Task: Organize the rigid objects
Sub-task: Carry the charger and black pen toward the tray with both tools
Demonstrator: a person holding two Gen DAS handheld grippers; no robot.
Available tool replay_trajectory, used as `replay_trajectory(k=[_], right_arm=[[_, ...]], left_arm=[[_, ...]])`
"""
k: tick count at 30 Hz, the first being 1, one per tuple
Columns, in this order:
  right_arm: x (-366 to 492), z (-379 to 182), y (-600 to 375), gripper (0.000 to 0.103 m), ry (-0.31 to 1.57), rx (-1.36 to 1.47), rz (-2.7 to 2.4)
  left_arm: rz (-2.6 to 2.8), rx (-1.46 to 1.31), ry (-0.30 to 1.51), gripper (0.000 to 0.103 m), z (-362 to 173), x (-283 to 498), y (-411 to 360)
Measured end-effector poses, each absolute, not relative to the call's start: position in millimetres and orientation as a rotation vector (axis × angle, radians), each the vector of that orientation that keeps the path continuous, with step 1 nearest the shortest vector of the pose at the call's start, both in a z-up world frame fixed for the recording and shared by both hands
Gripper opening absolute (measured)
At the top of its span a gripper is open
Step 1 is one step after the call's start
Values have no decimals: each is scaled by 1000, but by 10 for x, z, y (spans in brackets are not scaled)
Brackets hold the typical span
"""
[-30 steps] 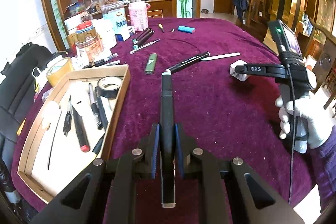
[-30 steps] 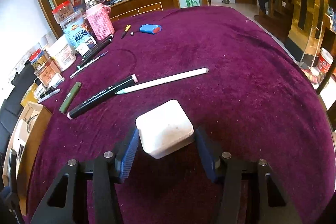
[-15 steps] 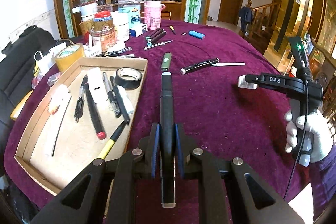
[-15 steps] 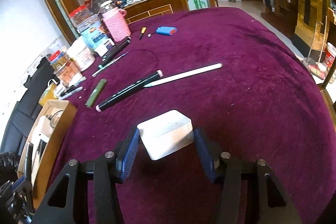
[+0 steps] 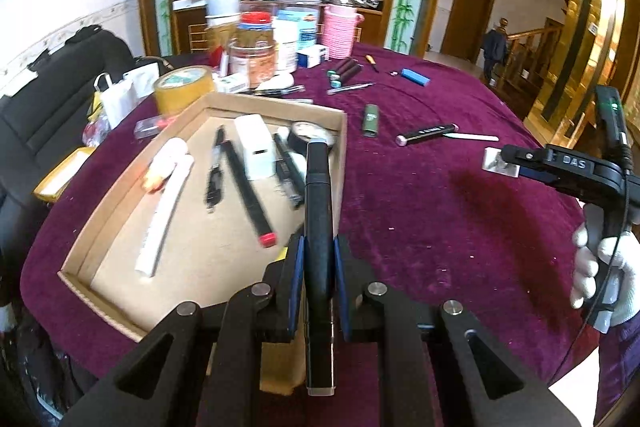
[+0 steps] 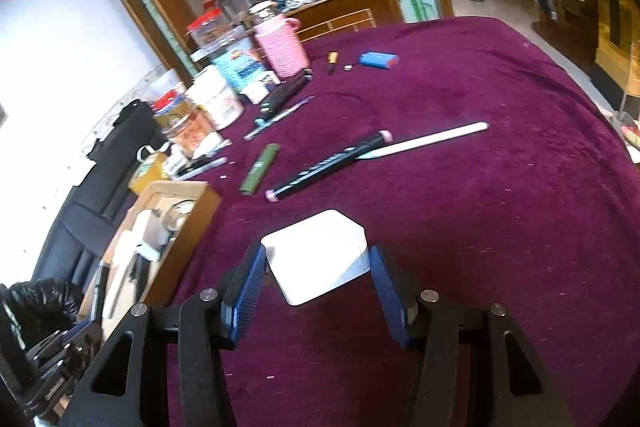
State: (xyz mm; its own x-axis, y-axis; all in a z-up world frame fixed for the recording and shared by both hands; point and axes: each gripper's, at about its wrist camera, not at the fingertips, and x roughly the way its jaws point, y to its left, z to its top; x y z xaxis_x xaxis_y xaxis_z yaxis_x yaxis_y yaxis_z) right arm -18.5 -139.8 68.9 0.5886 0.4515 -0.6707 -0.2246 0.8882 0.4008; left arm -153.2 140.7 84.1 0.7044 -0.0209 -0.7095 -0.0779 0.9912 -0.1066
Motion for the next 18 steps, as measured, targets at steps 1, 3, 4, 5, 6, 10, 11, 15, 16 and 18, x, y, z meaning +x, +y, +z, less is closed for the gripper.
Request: replay_trajectory(k=[1, 3, 4, 5, 6, 10, 11, 15, 16, 18], right_arm=[[-189, 707, -1363, 58, 856, 286, 412], [-202, 740, -1264, 58, 854, 280, 432], [-207, 756, -1214, 58, 853, 278, 444], [-207, 775, -1140, 58, 854, 277, 461], [-209, 786, -1088, 58, 856, 276, 473], [-201, 843, -794, 58, 862, 266, 531], [-205, 854, -728, 58, 864, 262, 545], [-204, 883, -372, 58, 879, 235, 608], [-204, 882, -282, 58, 884, 226, 623], [-204, 874, -61, 59, 900, 205, 657]], left_arm=[[40, -140, 789, 14, 839, -1545, 1460], [56, -155, 787, 14, 836, -1565, 1566], [70, -166, 785, 15, 835, -1578, 1650], [81, -174, 786, 14, 832, -1584, 1712], [92, -184, 786, 15, 825, -1591, 1782], [128, -223, 793, 15, 788, -1589, 2040], [139, -231, 796, 15, 772, -1590, 2110], [177, -257, 815, 15, 687, -1573, 2350], [182, -261, 820, 15, 666, -1558, 2387], [196, -274, 836, 15, 614, -1525, 2480]])
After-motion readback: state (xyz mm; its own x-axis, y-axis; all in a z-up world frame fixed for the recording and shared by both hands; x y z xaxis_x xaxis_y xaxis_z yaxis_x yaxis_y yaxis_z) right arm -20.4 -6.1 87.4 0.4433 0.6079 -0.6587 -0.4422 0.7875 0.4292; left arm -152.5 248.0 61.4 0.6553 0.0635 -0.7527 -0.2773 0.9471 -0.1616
